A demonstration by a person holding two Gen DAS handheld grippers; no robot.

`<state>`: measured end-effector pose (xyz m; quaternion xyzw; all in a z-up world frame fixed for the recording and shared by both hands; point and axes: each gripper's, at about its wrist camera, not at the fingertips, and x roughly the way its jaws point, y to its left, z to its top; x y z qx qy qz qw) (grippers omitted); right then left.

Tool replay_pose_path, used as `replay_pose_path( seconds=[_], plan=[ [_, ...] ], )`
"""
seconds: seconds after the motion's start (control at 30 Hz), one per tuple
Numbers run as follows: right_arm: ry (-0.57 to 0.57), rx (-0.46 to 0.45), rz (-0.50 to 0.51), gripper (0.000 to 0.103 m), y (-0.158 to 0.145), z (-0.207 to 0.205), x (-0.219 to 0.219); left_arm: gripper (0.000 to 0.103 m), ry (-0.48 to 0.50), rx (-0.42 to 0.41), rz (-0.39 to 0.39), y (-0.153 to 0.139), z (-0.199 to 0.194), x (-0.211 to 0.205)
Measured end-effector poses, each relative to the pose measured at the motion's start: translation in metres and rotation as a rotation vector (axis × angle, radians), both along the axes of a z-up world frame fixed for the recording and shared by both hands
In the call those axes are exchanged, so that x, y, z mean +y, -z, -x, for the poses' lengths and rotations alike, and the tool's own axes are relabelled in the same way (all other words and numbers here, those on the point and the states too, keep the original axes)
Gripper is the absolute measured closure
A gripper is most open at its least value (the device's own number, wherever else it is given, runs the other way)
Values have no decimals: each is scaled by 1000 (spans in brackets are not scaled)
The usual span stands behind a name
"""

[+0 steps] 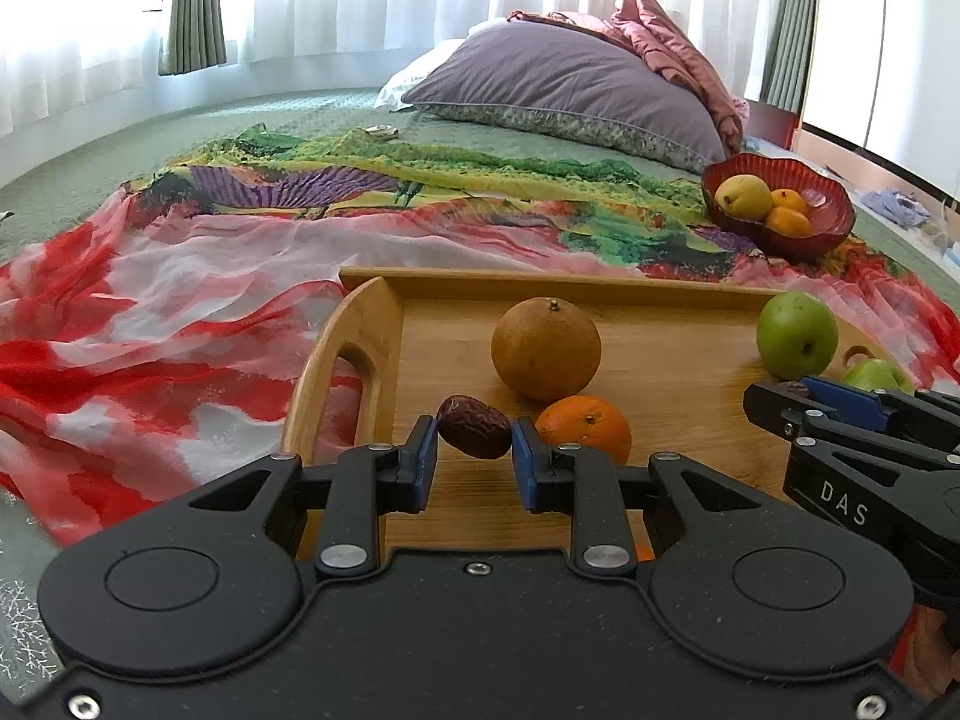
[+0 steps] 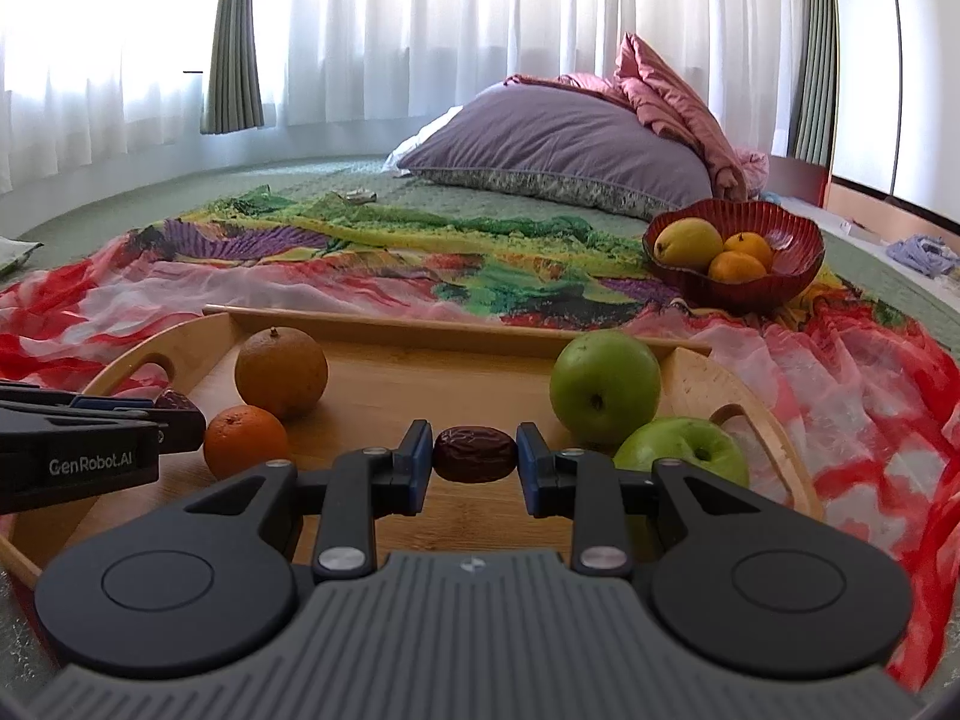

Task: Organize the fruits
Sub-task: 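Carry both dates over the tray rim onto the tray with both grippers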

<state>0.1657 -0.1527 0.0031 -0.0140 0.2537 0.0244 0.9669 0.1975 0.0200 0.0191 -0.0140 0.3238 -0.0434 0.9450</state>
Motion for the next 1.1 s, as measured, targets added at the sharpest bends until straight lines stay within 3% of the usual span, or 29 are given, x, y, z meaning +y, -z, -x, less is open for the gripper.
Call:
replay_pose_path(
  seconds=[1.1],
  plan=[
    [16,60,-2,68,15,-12,-1,77,-6,8,-8,8,-9,-1]
  ],
)
